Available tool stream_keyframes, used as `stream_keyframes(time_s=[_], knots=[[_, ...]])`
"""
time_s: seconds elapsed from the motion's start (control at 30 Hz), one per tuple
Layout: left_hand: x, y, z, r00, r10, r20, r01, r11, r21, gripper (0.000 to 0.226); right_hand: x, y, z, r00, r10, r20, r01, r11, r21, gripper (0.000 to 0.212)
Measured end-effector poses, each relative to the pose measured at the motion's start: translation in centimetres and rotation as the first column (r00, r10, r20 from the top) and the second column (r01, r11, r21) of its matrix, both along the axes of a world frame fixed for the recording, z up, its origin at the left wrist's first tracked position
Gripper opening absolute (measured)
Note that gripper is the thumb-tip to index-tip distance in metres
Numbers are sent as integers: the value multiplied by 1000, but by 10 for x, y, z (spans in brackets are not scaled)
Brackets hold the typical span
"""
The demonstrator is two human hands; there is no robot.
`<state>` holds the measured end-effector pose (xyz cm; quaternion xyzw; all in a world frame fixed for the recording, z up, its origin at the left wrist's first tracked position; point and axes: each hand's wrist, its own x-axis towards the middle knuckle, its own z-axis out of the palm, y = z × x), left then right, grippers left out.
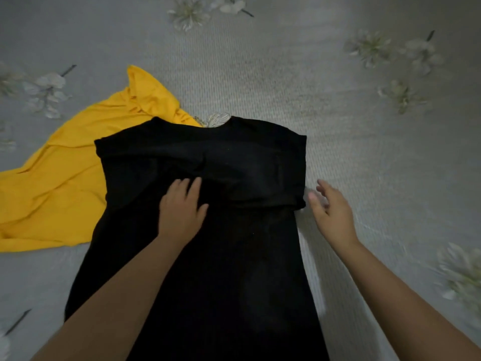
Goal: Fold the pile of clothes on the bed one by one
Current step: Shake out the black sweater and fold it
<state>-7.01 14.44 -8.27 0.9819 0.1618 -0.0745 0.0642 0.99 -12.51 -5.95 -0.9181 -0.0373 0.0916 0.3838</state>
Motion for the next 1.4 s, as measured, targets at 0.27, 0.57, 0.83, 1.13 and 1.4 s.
stream_keyframes(time_s=[0.27,0.57,0.83,1.13,1.4], knots=[[-37,85,-3,967,240,-86,-232,968,94,63,24,57,-27,988,152,-13,-148,936,-318,58],[-37,150,5,990,-118,78,105,982,154,33,33,62,-18,862,404,306,-251,865,-434,21],[-76,186,13,965,-261,-42,263,962,79,33,5,90,-1,943,277,-183,-322,630,-707,19],[29,208,15,995,-38,89,46,994,-98,41,47,138,-11,996,-3,-93,-50,824,-565,55],[49,233,22,958,89,274,79,833,-547,17,58,138,-29,1000,-8,-10,3,907,-420,22]])
